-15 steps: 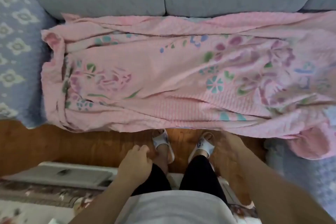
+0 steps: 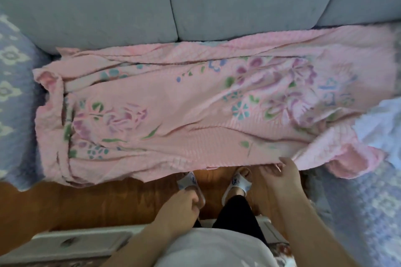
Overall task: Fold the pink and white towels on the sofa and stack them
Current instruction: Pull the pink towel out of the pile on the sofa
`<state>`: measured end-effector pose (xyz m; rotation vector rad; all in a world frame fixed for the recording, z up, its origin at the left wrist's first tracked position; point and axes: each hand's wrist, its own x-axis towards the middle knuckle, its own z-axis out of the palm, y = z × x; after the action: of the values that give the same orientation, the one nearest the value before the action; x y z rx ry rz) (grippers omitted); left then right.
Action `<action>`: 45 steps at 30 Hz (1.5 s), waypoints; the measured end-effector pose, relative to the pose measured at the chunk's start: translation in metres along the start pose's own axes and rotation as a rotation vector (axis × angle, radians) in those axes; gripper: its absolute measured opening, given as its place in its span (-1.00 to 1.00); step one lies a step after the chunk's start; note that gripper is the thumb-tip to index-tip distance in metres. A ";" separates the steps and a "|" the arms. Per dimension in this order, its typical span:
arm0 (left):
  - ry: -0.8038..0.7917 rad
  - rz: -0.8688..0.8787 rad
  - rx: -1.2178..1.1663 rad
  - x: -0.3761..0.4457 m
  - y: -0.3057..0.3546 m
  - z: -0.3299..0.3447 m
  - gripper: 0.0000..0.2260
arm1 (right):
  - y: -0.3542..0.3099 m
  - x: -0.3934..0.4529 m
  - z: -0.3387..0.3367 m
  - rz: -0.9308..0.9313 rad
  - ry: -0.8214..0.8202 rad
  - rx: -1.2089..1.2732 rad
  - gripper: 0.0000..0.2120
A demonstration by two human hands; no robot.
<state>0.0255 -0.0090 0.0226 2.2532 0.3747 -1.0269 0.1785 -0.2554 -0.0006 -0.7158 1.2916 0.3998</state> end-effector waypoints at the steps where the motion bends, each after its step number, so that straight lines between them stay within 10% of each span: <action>1: 0.001 0.018 -0.064 0.003 0.012 0.001 -0.82 | -0.002 -0.012 -0.006 -0.004 -0.030 0.023 -0.76; 3: 0.025 0.049 -0.132 0.009 0.034 0.004 -0.67 | -0.004 -0.037 -0.013 0.006 -0.102 0.101 -0.57; 9: 0.368 0.162 0.081 0.038 0.080 0.025 -0.26 | -0.026 -0.133 0.020 0.048 -0.254 0.079 -0.92; 16: 0.639 -0.077 0.034 0.051 0.070 0.005 -0.47 | -0.103 -0.230 0.071 0.077 -0.380 0.041 -0.80; 20: 0.551 -0.134 -0.129 0.044 0.083 0.018 -0.30 | -0.119 -0.262 0.084 0.074 -0.478 0.041 -0.81; 29: 0.980 -0.239 -0.174 0.033 0.142 -0.007 -0.23 | -0.113 -0.287 0.085 0.091 -0.465 -0.002 -0.76; 35: 0.996 -0.093 -0.227 0.026 0.120 -0.016 -0.68 | -0.121 -0.295 0.075 0.110 -0.436 0.013 -0.75; 41: 0.889 -0.113 -0.144 0.027 0.151 0.009 -0.21 | -0.110 -0.290 0.065 0.095 -0.400 -0.048 -0.77; 45: 0.957 -0.167 -0.237 0.025 0.160 -0.019 -0.64 | -0.108 -0.289 0.061 0.089 -0.388 -0.073 -0.76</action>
<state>0.1312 -0.1188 0.0811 2.3694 1.0241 0.1113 0.2193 -0.2583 0.3116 -0.6068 0.9473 0.6274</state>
